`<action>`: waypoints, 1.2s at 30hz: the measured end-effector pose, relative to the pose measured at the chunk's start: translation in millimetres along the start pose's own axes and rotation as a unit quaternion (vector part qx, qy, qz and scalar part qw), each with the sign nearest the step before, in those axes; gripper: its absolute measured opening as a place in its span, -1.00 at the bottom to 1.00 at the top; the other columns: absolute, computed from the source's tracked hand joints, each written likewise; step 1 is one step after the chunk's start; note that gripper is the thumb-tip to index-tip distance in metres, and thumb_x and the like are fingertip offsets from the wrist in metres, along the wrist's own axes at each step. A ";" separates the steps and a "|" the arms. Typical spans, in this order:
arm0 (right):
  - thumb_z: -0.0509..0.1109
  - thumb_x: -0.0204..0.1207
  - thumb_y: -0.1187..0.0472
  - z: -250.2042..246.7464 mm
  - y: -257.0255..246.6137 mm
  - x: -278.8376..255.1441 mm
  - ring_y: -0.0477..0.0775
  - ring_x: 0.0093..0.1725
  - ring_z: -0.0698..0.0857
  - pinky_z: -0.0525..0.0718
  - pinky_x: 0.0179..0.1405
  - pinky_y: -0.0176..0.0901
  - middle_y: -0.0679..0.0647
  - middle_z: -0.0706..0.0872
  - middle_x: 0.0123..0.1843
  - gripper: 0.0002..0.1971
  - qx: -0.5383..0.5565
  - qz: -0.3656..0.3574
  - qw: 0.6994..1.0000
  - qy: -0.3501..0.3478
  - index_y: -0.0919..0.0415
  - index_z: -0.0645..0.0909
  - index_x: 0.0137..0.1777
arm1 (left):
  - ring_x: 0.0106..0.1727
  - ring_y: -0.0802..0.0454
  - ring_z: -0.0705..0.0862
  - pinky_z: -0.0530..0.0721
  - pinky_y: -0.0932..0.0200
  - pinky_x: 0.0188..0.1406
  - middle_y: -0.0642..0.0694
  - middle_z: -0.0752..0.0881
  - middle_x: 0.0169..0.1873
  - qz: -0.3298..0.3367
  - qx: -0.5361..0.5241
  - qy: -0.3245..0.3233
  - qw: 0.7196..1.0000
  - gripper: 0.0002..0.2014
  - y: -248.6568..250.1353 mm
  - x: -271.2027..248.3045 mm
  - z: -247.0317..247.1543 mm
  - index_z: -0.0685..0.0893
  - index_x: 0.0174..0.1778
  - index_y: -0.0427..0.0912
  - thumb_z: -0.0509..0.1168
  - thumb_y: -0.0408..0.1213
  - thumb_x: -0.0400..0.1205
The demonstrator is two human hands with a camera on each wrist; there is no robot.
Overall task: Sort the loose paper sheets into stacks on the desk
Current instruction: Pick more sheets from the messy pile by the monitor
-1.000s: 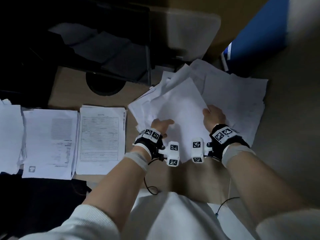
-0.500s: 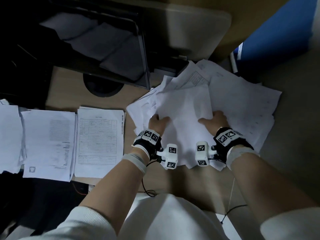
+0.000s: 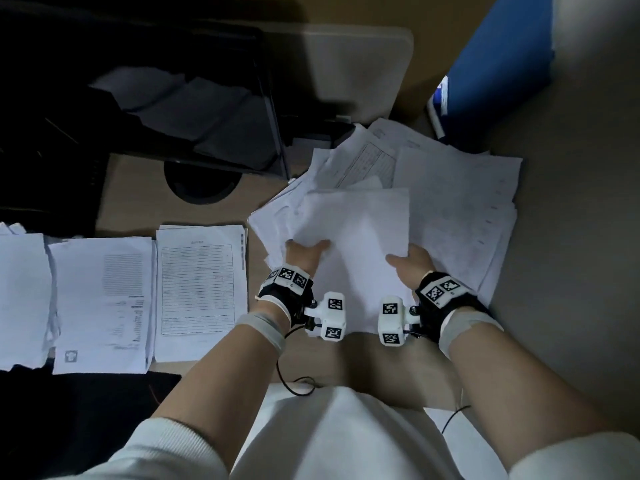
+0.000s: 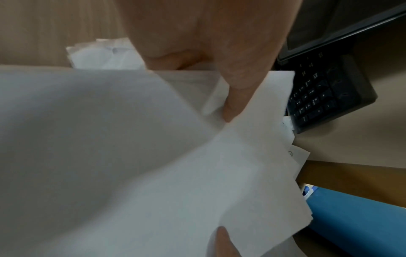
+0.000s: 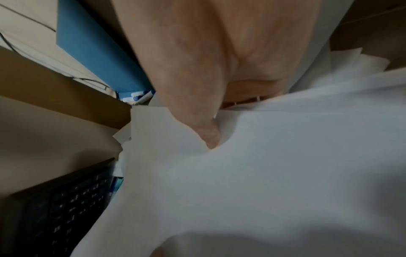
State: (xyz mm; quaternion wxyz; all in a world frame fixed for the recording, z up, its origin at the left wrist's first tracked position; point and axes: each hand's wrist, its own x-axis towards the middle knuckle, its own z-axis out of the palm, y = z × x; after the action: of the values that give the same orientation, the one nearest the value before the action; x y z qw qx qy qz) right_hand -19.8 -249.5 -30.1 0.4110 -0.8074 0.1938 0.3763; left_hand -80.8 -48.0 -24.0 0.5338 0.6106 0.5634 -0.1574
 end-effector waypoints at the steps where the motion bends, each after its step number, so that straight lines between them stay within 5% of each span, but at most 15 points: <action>1: 0.36 0.61 0.33 -1.7 1.8 -2.6 0.19 0.11 0.70 0.61 0.12 -0.05 0.20 0.76 0.16 -0.74 0.011 -0.002 1.000 0.012 0.35 0.66 0.27 | 0.18 -0.22 0.72 0.60 0.10 0.02 -0.28 0.72 0.25 0.000 0.010 -0.026 1.000 -0.34 -0.3 -3.0 0.0 0.54 0.37 -0.43 0.58 -0.15 0.46; 6: 0.39 0.61 0.25 -8.6 7.5 -11.4 0.21 0.19 0.71 0.64 0.20 -0.02 0.18 0.75 0.20 -0.68 0.084 -0.012 0.996 0.032 0.31 0.61 0.33 | 0.17 -0.27 0.73 0.68 -0.05 0.08 -0.31 0.74 0.13 0.075 0.072 -0.056 0.993 -0.53 1.1 -16.5 4.5 0.61 0.22 -0.41 0.51 -0.16 0.55; 10: 0.40 0.61 0.30 -10.0 8.9 -21.2 0.18 0.23 0.69 0.60 0.19 -0.10 0.18 0.71 0.27 -0.62 0.065 -0.031 0.997 -0.005 0.32 0.54 0.41 | 0.51 -0.26 0.49 0.52 -0.02 0.39 -0.31 0.50 0.48 0.079 0.112 -0.101 0.985 -0.26 5.8 -27.5 6.4 0.33 0.60 -0.42 0.46 -0.11 0.61; 14: 0.30 0.67 0.36 -13.4 12.7 -30.6 0.18 0.28 0.66 0.56 0.29 -0.08 0.13 0.69 0.29 -0.66 0.099 -0.020 0.994 0.038 0.33 0.57 0.42 | 0.22 -0.28 0.72 0.69 -0.22 0.26 -0.24 0.74 0.19 0.077 0.084 -0.097 0.989 -0.27 2.9 -24.9 3.1 0.63 0.28 -0.31 0.54 0.10 0.31; 19: 0.29 0.69 0.35 -20.0 11.5 -36.1 0.05 0.18 0.61 0.51 0.24 -0.17 0.07 0.68 0.23 -0.68 0.132 -0.023 0.989 0.063 0.29 0.58 0.42 | 0.15 -0.24 0.76 0.70 -0.24 0.26 -0.20 0.79 0.13 0.062 0.061 -0.143 0.986 -0.01 -12.0 -5.9 10.8 0.66 0.30 -0.26 0.54 0.35 0.05; 24: 0.32 0.68 0.27 -23.3 10.5 -33.4 0.17 0.31 0.63 0.50 0.27 -0.13 0.14 0.69 0.30 -0.68 0.131 0.001 0.987 0.097 0.32 0.56 0.40 | 0.45 -0.23 0.56 0.53 -0.14 0.47 -0.22 0.55 0.47 0.087 0.100 -0.095 0.987 -0.13 9.4 -33.5 9.2 0.37 0.60 -0.38 0.50 0.09 0.51; 29: 0.37 0.66 0.22 -24.8 14.0 -28.7 0.25 0.29 0.66 0.52 0.14 -0.14 0.22 0.70 0.27 -0.66 0.083 0.027 0.994 0.063 0.40 0.57 0.35 | 0.28 -0.21 0.68 0.65 -0.07 0.30 -0.24 0.69 0.25 0.095 0.090 -0.116 0.985 -0.46 6.7 -27.2 11.4 0.51 0.43 -0.34 0.47 -0.19 0.60; 32: 0.40 0.62 0.24 -21.5 18.5 -25.9 0.26 0.26 0.68 0.61 0.24 0.00 0.22 0.72 0.26 -0.65 0.097 0.026 0.992 0.080 0.35 0.58 0.36 | 0.28 -0.26 0.68 0.65 -0.05 0.26 -0.31 0.68 0.28 0.092 0.073 -0.129 0.985 -0.35 7.7 -26.1 11.0 0.35 0.58 -0.28 0.46 -0.33 0.60; 36: 0.40 0.61 0.30 -20.9 15.2 -28.9 0.21 0.24 0.70 0.63 0.36 0.13 0.15 0.74 0.26 -0.65 0.106 0.003 0.991 0.078 0.23 0.60 0.39 | 0.29 -0.07 0.59 0.55 0.08 0.32 -0.09 0.56 0.35 0.105 0.051 -0.144 0.983 -0.25 12.2 -25.1 8.7 0.20 0.70 -0.14 0.42 -0.36 0.63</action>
State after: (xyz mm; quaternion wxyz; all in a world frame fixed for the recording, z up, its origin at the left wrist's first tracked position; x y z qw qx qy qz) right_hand -38.4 -275.3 -7.9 0.4765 -0.7857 0.2667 0.2907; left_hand -74.7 -65.8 -1.6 0.5906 0.6639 0.4050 -0.2154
